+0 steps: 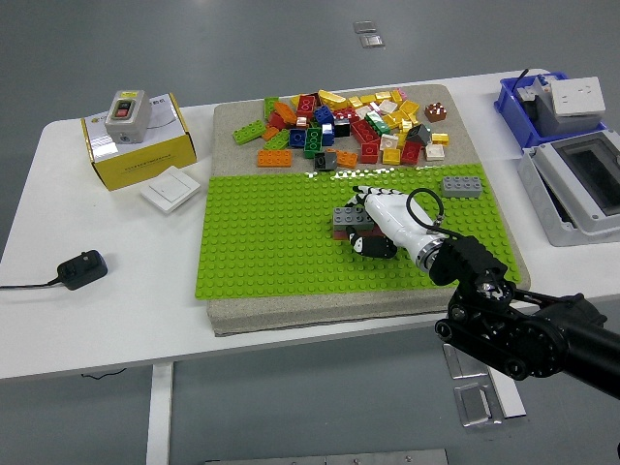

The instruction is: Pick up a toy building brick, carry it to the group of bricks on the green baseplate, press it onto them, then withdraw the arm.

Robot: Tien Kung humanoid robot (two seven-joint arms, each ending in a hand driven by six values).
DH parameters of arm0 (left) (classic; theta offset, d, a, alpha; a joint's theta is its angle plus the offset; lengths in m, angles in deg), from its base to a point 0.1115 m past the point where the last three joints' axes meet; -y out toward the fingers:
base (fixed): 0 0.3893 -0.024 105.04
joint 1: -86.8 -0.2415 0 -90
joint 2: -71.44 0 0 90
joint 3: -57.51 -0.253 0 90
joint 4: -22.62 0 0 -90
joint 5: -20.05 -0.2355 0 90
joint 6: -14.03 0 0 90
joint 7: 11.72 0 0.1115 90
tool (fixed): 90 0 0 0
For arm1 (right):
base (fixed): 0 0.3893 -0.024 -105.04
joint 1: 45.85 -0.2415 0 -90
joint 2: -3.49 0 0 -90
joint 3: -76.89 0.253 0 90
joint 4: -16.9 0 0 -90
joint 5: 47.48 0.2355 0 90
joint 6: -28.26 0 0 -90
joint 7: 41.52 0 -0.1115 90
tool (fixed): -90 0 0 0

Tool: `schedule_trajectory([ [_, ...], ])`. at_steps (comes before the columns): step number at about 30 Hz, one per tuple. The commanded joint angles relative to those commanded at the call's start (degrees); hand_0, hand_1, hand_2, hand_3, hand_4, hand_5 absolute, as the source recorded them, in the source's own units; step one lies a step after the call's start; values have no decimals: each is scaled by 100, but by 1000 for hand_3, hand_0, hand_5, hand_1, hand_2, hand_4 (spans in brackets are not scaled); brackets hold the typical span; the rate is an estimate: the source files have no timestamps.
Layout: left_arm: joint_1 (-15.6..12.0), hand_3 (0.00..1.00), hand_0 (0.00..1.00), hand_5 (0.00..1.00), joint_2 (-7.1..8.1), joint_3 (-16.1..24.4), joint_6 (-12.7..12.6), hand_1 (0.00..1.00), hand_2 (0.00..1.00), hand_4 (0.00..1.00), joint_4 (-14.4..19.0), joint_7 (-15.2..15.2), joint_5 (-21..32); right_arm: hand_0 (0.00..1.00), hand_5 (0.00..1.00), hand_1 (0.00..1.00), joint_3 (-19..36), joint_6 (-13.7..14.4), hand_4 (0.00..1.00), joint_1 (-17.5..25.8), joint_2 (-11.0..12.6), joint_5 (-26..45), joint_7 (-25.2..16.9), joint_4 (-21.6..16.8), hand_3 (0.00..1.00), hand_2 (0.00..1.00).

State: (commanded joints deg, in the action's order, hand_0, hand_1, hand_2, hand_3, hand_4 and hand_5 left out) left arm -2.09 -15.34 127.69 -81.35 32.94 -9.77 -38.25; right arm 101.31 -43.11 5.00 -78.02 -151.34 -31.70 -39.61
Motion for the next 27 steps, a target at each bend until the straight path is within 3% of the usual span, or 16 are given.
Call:
schedule_trajectory([
  [27,-8,594,663,628,3,-4,8,662,554,174,0,-1,-13,896,352,947,15,-2,509,6,7,53,-27,-15,808,978],
])
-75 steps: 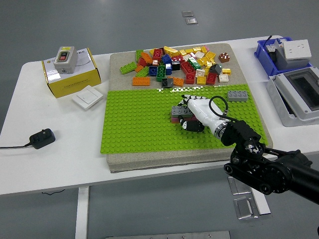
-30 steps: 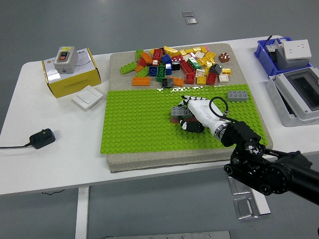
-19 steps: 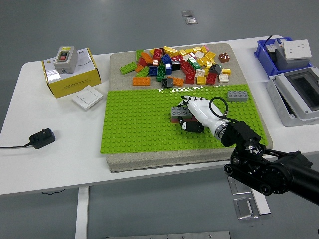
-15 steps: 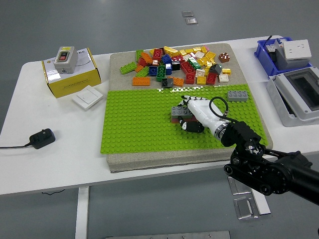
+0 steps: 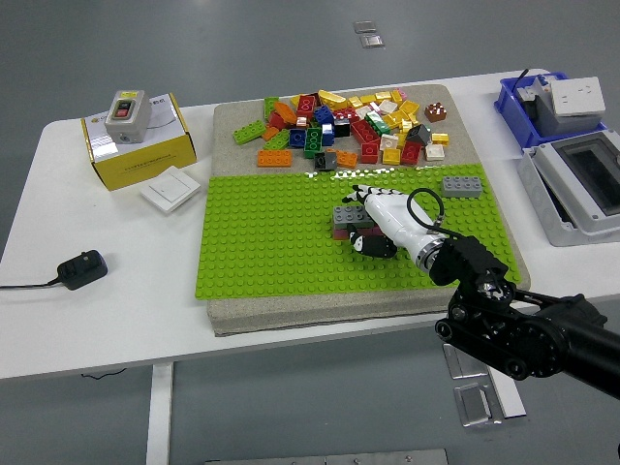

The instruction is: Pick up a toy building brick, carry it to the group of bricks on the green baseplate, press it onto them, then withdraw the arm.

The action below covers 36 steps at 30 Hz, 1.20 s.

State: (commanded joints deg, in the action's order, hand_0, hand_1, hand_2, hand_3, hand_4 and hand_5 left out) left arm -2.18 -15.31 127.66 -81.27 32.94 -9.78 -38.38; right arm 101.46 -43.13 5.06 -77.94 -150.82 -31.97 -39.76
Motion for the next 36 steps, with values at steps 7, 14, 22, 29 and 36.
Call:
schedule_trajectory([
  [7,-2,590,663,628,0,6,6,662,554,170,0,3,-4,895,353,946,-7,7,509,6,3,23,-6,-18,812,977],
  [14,3,590,663,627,-1,12,13,662,552,167,0,3,-8,895,353,945,21,33,510,17,19,111,-44,-106,817,977],
  [22,0,587,663,622,-1,7,59,662,550,156,0,-22,19,896,353,946,76,92,514,93,145,407,-177,-475,888,984],
  [29,-25,586,662,621,-12,18,76,662,548,153,0,-42,38,901,373,946,325,250,530,386,444,181,-142,-1073,825,992],
  [36,-22,586,662,621,-25,29,76,662,549,152,0,-53,21,902,400,947,401,309,537,533,559,89,-140,-1175,730,993],
])
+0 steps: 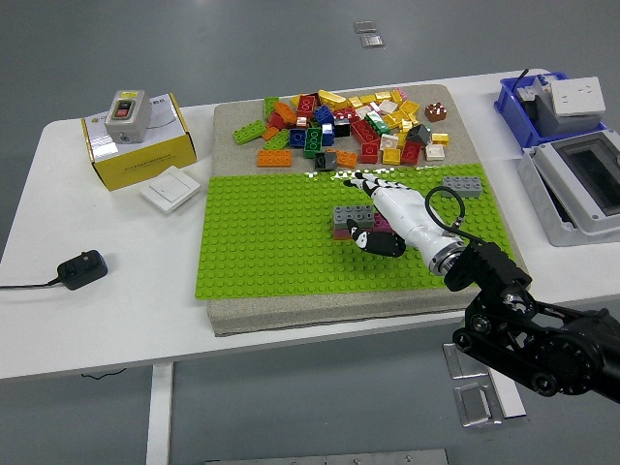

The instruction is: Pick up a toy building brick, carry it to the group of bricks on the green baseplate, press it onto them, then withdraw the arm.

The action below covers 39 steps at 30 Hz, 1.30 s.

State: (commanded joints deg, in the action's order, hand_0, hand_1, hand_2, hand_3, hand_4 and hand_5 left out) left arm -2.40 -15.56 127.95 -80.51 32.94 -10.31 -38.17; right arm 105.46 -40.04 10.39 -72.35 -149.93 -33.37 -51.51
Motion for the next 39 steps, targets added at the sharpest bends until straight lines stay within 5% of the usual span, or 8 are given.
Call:
schedule_trajectory([
  [39,9,587,662,636,2,5,-8,662,553,173,0,8,-10,906,453,953,-309,-92,565,-145,-136,328,-16,506,705,998],
])
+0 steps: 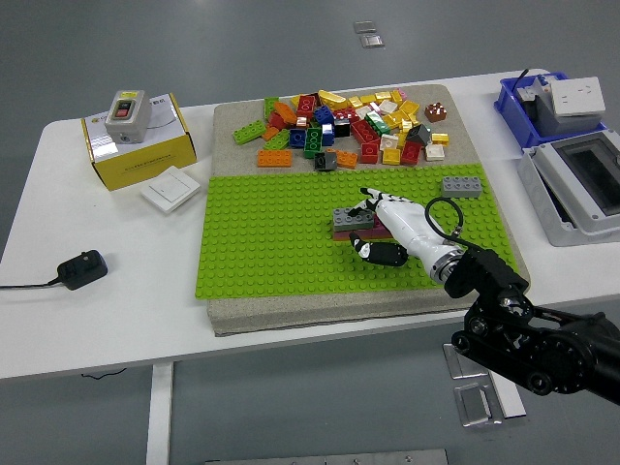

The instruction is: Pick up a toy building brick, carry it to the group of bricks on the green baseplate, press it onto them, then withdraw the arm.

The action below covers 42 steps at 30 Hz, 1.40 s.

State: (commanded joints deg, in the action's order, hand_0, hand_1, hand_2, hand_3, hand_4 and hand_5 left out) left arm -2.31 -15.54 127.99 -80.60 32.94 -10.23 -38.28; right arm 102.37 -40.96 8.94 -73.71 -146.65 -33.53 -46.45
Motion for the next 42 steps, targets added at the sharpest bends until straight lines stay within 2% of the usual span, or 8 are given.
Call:
schedule_trajectory([
  [26,4,588,663,638,12,-9,-3,662,554,176,0,2,12,909,456,954,-86,-98,559,-51,-116,23,70,262,711,998],
  [42,-1,589,662,637,10,-34,-10,662,554,177,0,-5,43,910,459,954,-33,-143,555,-18,-99,-263,175,232,710,998],
])
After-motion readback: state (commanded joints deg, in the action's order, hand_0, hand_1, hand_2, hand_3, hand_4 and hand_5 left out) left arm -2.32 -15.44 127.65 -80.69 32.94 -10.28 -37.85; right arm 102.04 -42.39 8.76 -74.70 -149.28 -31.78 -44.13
